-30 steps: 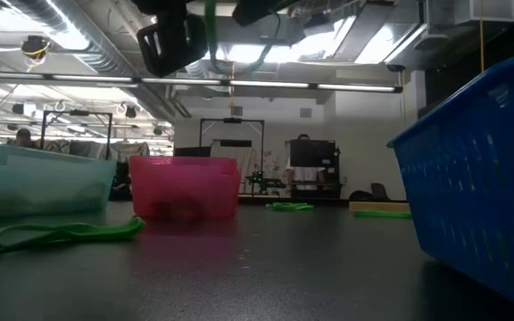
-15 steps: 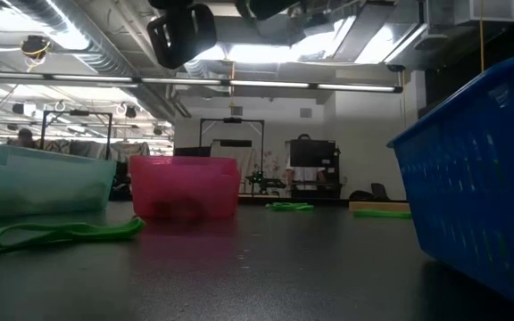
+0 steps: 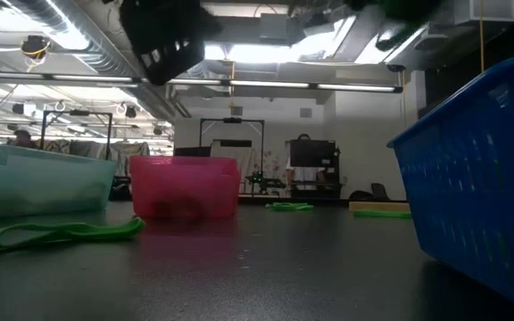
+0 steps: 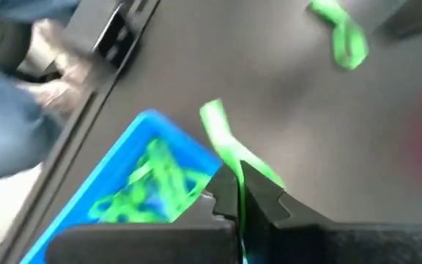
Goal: Sort rubber bands into baskets
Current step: Put the green rubber band into the blue bin
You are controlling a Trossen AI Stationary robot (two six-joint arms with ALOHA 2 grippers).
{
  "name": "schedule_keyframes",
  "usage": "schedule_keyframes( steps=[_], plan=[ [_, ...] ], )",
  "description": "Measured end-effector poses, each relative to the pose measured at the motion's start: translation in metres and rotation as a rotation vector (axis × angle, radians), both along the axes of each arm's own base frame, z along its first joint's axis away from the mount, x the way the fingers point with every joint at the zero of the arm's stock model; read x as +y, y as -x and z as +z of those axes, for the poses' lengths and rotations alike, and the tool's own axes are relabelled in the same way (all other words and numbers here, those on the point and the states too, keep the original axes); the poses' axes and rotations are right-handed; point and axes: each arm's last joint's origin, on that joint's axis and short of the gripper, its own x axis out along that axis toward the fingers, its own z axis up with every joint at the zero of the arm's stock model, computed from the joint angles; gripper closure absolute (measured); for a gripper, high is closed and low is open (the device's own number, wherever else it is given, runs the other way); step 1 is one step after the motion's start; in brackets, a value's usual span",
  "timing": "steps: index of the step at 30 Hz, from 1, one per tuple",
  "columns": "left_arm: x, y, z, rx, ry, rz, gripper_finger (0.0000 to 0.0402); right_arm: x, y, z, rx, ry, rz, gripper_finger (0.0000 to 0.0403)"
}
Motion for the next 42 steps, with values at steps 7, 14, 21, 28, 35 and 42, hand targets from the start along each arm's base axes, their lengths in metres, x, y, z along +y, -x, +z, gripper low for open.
schedule_keyframes(
  steps=[7, 14, 21, 28, 35, 42],
  plan=[
    [0.003, 0.006, -0.008, 0.088, -0.062, -0.009, 0.0240, 0.015, 0.024, -0.005, 0.141, 0.002, -0.004, 0.0400],
    [0.009, 0.015, -0.018, 0.213, -0.164, 0.028, 0.0240, 0.018, 0.033, -0.006, 0.188, 0.037, 0.005, 0.0386],
    [0.016, 0.023, -0.025, 0.272, -0.278, 0.091, 0.0240, 0.017, 0.033, -0.006, 0.208, 0.020, 0.005, 0.0349],
    [0.018, 0.026, -0.044, 0.303, -0.311, 0.092, 0.0240, 0.017, 0.033, -0.006, 0.206, 0.018, 0.004, 0.0277],
    [0.016, 0.022, -0.066, 0.326, -0.348, 0.065, 0.0240, 0.017, 0.033, -0.006, 0.204, 0.018, 0.004, 0.0240],
    [0.014, 0.016, -0.081, 0.315, -0.388, 0.037, 0.0240, 0.017, 0.033, -0.006, 0.200, 0.019, 0.003, 0.0235]
  ],
)
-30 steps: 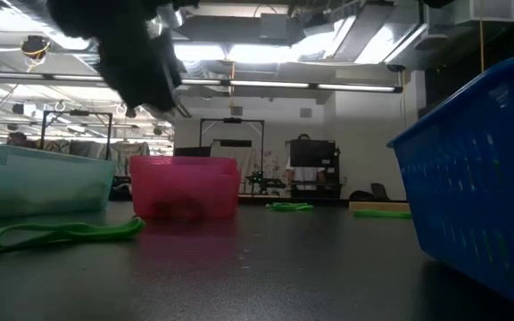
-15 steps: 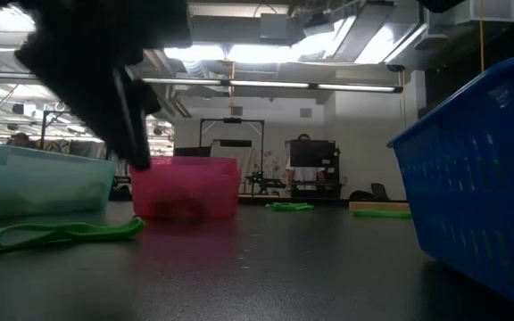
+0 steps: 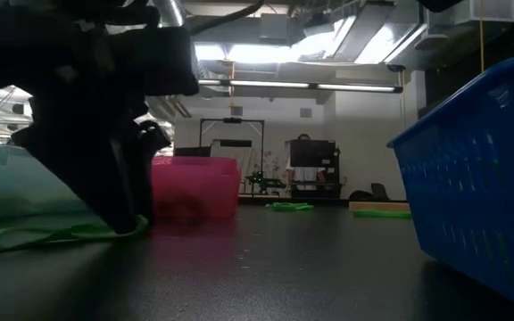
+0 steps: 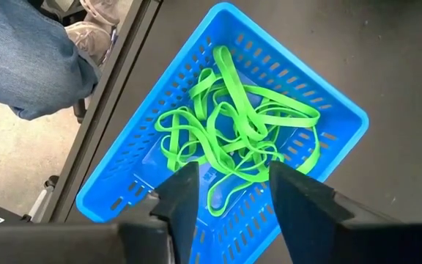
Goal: Sort rubber bands into baskets
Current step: Put the green rubber band into the blue bin
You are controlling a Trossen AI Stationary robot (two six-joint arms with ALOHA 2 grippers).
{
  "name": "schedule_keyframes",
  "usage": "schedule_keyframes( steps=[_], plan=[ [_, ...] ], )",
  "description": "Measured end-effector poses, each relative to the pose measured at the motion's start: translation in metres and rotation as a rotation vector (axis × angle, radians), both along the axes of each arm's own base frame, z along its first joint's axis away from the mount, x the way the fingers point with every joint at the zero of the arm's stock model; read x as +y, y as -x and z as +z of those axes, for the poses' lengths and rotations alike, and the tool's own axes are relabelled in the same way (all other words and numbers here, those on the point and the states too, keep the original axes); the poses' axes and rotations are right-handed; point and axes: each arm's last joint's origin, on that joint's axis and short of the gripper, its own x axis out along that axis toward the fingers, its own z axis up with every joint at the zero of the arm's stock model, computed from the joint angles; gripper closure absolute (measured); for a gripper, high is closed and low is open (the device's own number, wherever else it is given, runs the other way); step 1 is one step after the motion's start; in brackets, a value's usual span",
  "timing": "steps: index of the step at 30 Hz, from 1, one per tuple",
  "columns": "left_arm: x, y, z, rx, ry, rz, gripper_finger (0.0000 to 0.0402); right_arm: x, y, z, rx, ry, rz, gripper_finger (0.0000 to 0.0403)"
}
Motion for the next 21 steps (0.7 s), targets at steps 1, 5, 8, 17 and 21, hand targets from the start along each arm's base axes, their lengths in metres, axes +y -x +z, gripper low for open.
schedule_keyframes(
  steps=[1, 5, 8, 17, 21],
  plan=[
    [-0.0001, -0.0001, -0.0008, 0.000, -0.003, 0.001, 0.0240, 0.0000, 0.0000, 0.0000, 0.000, 0.000, 0.000, 0.0235],
    [-0.0002, -0.0012, -0.0023, -0.009, -0.018, 0.008, 0.0250, 0.0000, 0.0000, 0.0000, -0.001, 0.000, 0.000, 0.0235],
    [-0.0004, -0.0023, -0.0023, -0.022, -0.026, 0.001, 0.0280, 0.0000, -0.0001, 0.0001, -0.001, 0.000, 0.000, 0.0235],
    [-0.0010, -0.0040, -0.0013, -0.029, -0.025, -0.002, 0.0395, 0.0000, -0.0001, 0.0001, -0.001, 0.000, 0.000, 0.0235],
    [-0.0028, -0.0071, 0.0002, -0.060, 0.001, -0.004, 0.0394, -0.0004, -0.0004, 0.0001, -0.013, 0.014, -0.005, 0.0235]
  ],
)
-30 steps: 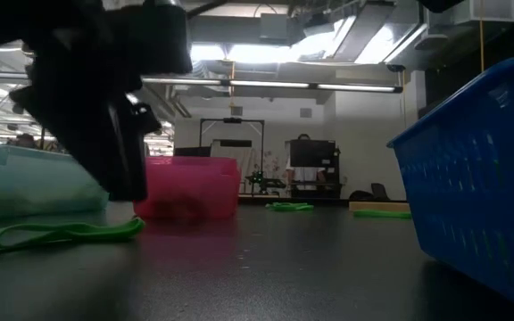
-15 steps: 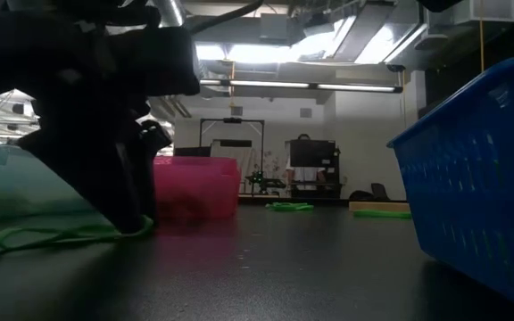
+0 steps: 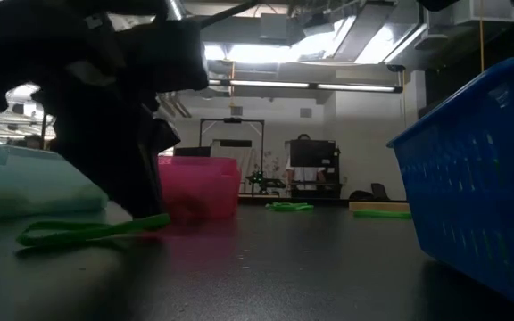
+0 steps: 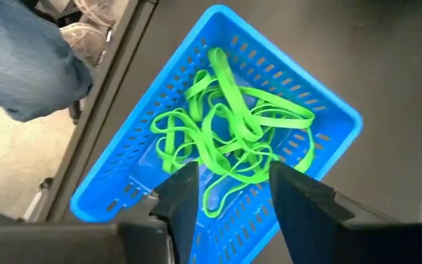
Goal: Sort rubber bands into baskets
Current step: Put the green rubber band into the blue bin
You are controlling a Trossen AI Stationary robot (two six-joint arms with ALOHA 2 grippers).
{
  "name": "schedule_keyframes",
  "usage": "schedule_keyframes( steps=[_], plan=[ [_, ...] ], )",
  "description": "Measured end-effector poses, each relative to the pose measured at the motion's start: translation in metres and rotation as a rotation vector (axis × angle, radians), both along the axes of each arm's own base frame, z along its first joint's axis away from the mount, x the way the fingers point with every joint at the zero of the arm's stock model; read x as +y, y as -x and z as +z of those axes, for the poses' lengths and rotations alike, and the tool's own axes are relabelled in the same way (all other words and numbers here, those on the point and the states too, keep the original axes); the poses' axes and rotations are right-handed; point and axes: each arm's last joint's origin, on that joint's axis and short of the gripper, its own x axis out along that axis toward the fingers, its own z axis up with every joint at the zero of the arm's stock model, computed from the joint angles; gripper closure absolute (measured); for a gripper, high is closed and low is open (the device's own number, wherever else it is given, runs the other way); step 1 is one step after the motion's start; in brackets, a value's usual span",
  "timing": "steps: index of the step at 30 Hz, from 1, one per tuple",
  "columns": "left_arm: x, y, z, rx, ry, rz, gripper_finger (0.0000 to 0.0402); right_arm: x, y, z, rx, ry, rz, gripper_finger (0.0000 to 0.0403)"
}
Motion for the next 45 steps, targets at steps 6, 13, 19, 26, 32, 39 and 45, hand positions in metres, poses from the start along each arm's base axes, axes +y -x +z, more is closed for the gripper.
schedule_keyframes(
  steps=[6, 13, 19, 26, 32, 39, 45],
  plan=[
    [-0.004, -0.008, 0.006, -0.088, 0.070, 0.022, 0.0398, -0.001, -0.001, 0.000, -0.044, 0.053, -0.009, 0.0235],
    [-0.009, -0.020, 0.018, -0.241, 0.187, 0.008, 0.0400, 0.001, -0.008, 0.002, -0.151, 0.091, 0.060, 0.0235],
    [-0.014, -0.029, 0.029, -0.380, 0.261, 0.005, 0.0400, 0.004, -0.015, 0.006, -0.287, 0.154, 0.183, 0.0235],
    [-0.016, -0.035, 0.041, -0.497, 0.347, -0.001, 0.0401, 0.006, -0.022, 0.011, -0.420, 0.274, 0.271, 0.0235],
    [-0.008, -0.042, 0.047, -0.518, 0.466, 0.048, 0.0401, 0.007, -0.027, 0.014, -0.490, 0.338, 0.335, 0.0235],
    [0.000, -0.047, 0.051, -0.510, 0.593, 0.046, 0.0401, 0.007, -0.027, 0.014, -0.493, 0.360, 0.375, 0.0235],
    [0.003, -0.049, 0.055, -0.506, 0.691, 0.043, 0.0401, 0.006, -0.027, 0.015, -0.511, 0.429, 0.399, 0.0235]
  ],
)
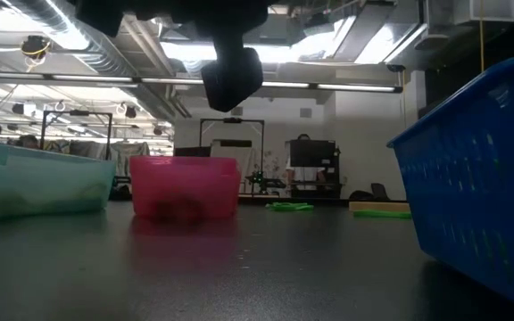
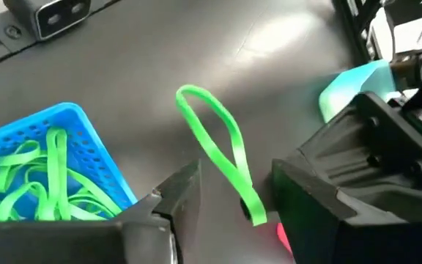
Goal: Sort rubber bands into baskets
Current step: Put the green rubber band into the blue bin
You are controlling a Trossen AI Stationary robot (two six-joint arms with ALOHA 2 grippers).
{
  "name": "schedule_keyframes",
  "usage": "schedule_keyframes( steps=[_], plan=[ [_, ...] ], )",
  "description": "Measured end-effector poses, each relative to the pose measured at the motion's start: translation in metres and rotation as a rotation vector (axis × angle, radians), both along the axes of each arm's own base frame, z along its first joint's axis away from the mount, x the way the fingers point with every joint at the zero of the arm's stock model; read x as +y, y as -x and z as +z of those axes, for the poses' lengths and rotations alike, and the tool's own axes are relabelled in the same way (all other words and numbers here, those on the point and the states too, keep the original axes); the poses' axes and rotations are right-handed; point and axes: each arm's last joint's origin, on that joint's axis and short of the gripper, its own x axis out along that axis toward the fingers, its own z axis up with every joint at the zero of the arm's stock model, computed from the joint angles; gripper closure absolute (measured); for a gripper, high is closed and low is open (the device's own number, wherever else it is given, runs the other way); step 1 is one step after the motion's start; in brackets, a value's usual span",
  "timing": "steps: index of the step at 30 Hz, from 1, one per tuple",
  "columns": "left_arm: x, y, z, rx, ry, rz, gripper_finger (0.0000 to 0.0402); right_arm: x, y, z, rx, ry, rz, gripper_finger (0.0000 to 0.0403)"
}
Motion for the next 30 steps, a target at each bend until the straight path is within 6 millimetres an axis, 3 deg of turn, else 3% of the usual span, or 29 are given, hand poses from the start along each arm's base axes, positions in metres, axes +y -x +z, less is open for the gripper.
schedule_keyframes(
  steps=[8, 23, 30],
  plan=[
    [-0.0005, 0.0001, 0.0005, 0.012, 0.035, -0.017, 0.0401, 0.0000, 0.0000, 0.0004, -0.011, 0.040, 0.020, 0.0245],
    [-0.0022, 0.0011, 0.0004, 0.021, 0.053, -0.078, 0.0401, 0.0002, -0.0014, 0.0014, -0.024, 0.031, 0.017, 0.0389],
    [-0.0033, 0.0016, 0.0006, 0.018, 0.052, -0.098, 0.0400, 0.0022, -0.0035, 0.0031, -0.045, -0.009, 0.018, 0.0396]
  ],
)
